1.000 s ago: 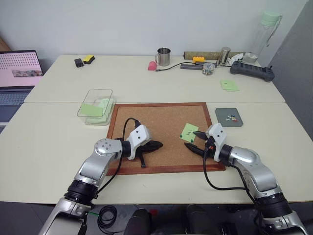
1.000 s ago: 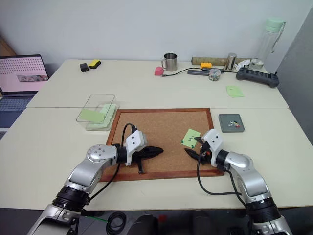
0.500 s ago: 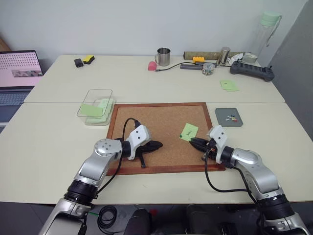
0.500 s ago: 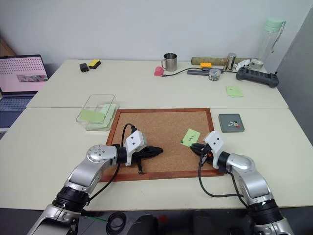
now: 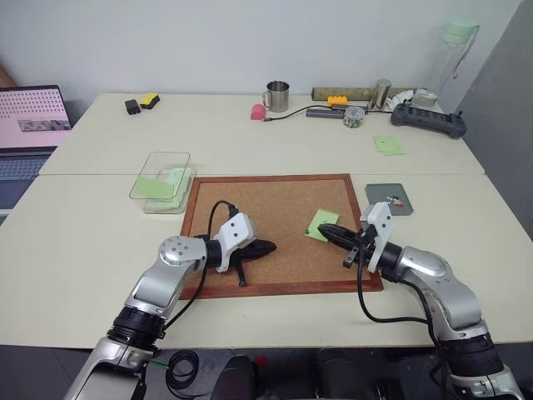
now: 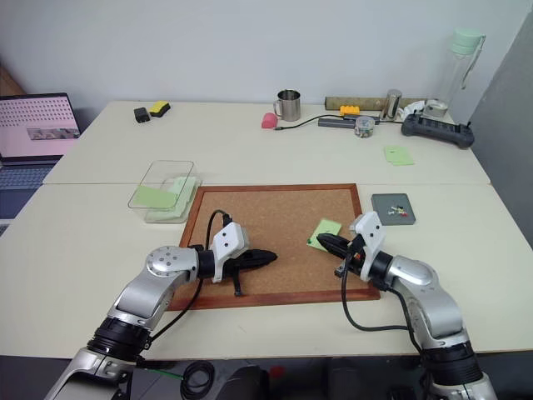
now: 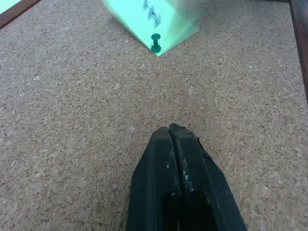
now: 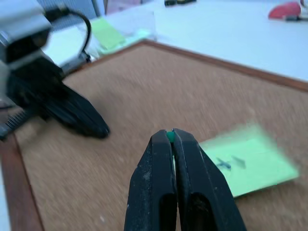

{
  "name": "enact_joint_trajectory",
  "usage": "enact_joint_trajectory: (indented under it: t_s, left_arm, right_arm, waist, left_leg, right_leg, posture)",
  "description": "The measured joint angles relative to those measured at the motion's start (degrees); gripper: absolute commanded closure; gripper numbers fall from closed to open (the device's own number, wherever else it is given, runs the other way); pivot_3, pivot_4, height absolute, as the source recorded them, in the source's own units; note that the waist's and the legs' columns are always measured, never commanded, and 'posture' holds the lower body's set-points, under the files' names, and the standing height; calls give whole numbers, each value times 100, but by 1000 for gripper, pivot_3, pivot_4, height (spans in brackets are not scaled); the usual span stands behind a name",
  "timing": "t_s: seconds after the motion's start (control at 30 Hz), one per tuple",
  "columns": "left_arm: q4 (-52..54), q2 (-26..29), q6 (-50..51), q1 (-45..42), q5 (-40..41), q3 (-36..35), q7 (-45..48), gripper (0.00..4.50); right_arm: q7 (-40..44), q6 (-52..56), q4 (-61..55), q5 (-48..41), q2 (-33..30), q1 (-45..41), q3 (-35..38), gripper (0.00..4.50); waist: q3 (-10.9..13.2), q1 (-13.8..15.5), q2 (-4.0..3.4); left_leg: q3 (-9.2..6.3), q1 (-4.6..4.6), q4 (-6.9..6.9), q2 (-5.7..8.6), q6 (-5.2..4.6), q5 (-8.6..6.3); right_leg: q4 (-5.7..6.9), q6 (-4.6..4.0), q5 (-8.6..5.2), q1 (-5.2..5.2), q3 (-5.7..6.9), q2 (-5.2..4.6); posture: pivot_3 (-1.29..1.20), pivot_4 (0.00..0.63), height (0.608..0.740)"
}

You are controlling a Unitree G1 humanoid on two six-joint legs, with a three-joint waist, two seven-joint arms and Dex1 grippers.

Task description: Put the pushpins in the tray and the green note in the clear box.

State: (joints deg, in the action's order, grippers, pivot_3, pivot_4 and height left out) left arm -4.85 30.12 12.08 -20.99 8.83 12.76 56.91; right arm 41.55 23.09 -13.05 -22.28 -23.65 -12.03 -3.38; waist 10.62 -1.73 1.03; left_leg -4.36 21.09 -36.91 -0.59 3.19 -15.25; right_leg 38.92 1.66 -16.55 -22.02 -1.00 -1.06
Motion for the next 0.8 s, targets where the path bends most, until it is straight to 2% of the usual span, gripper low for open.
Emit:
enact_joint_trajectory:
  t_s: [0.27, 0.33, 0.47, 0.63, 0.8]
  left_arm:
    - [-3, 1, 1, 2, 0, -7, 7, 4500]
    - [-3, 0, 5, 2, 0, -7, 5, 4500]
    - [3, -1, 6, -4, 3, -6, 16, 4500]
    - [3, 34, 6, -4, 5, -28, 67, 4500]
    - [12, 30, 15, -5, 5, -22, 57, 4500]
  right_arm:
    - [-407, 0, 55, -149, 141, -66, 399, 4488]
    - [-802, -26, 334, -72, 219, -291, 588, 4488]
    - [-1739, -309, 1269, 646, 2, -717, 1046, 4488]
    - [-2041, -381, 2120, 773, -51, -1052, 1342, 4488]
    - [-1904, -397, 2651, 779, -106, -1376, 1329, 3517]
  waist:
    - [0, -1, 0]
    - [0, -3, 0]
    - [0, -1, 0]
    - [2, -15, -4]
    - [2, -14, -4]
  left_leg:
    - [1, -1, 0, 0, 0, 0]
    - [5, -2, -2, 1, 0, 0]
    - [8, -1, 3, 3, 0, 0]
    - [12, -3, 9, 2, -1, 0]
    - [12, -3, 8, 2, -1, 0]
  right_leg:
    - [0, 0, 0, 0, 0, 0]
    - [1, -1, 1, 0, -5, -1]
    - [0, -20, 12, -1, -5, -2]
    - [4, -26, 14, -5, -8, 0]
    - [3, -26, 14, -4, -7, 0]
  posture:
    - [0, 150, 740]
    - [0, 150, 740]
    - [0, 150, 740]
    - [0, 150, 740]
    - [0, 150, 740]
